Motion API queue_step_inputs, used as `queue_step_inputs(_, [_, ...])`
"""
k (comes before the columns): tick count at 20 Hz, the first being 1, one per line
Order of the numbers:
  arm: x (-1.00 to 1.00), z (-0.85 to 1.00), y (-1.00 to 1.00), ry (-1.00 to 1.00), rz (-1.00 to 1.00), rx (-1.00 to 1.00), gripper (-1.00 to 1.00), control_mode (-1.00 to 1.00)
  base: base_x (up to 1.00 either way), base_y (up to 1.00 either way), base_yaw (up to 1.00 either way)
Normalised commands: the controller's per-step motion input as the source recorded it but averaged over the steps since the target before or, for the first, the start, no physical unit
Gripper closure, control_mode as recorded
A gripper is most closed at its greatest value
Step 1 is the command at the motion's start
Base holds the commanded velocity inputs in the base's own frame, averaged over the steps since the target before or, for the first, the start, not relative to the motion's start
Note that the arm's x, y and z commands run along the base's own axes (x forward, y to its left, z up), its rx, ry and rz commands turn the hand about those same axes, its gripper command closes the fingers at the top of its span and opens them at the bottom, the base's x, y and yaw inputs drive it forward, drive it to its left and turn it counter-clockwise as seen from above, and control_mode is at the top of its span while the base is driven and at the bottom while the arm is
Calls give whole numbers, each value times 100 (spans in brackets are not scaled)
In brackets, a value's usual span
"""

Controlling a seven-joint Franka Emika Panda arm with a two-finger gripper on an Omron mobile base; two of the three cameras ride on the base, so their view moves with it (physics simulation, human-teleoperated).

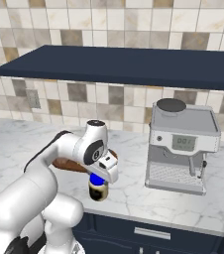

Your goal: Retrieve the reheated potato from the microwave, then place the potato, cheese, and condiment on the cutting board.

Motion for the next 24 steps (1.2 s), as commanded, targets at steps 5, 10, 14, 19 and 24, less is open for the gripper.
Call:
queue_step_inputs(5, [0,-35,2,1,0,0,-100,-100,0,0,0])
queue_step_inputs(10, [0,-33,5,4,0,0,100,-100,0,0,0])
queue_step_inputs(14, [-5,-16,0,0,0,0,100,-100,0,0,0])
queue_step_inputs(19, [-12,4,0,0,0,0,100,-100,0,0,0])
queue_step_inputs(24, [-2,27,0,0,0,0,100,-100,0,0,0])
